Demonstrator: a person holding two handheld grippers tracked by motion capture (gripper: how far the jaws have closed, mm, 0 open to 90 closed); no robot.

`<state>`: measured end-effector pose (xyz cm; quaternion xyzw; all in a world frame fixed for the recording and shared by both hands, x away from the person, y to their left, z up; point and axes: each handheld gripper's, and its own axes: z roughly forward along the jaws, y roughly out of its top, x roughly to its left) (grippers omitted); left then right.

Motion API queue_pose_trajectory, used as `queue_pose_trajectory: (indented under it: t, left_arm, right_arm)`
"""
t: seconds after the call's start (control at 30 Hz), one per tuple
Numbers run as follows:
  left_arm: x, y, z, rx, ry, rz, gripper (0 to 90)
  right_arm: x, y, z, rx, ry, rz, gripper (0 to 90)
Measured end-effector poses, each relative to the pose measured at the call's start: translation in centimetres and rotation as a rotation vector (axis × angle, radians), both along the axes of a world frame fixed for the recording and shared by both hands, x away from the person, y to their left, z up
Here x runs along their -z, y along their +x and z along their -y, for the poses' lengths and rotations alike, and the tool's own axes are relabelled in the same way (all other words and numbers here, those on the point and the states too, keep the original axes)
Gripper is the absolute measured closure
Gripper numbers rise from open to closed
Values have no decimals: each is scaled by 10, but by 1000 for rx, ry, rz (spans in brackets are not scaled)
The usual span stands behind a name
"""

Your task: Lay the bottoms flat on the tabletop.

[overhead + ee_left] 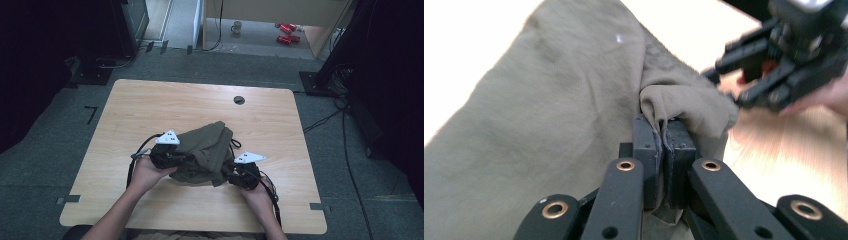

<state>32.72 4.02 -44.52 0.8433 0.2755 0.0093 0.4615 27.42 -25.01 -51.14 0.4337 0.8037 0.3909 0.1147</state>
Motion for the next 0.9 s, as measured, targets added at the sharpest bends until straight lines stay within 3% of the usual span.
queue_pose_trajectory:
  t: [0.27, 0.5, 0.6, 0.77, 0.9]
  left_arm:
    - [-17, 8, -19, -60, -65, 12, 877]
    - [-30, 8, -31, -83, -78, 25, 877]
    - [-35, 17, -40, -120, -91, 28, 877]
    - [-35, 30, -47, -157, -68, 22, 877]
    - [-32, 47, -51, -188, -41, 10, 876]
  right_arm:
    - [3, 0, -4, -14, -31, 14, 601]
    - [4, -3, -5, -25, -51, 37, 615]
    - [4, -5, -3, -34, -51, 31, 634]
    - [2, -8, 0, -43, -55, 16, 657]
    - [3, -13, 0, -53, -68, 30, 658]
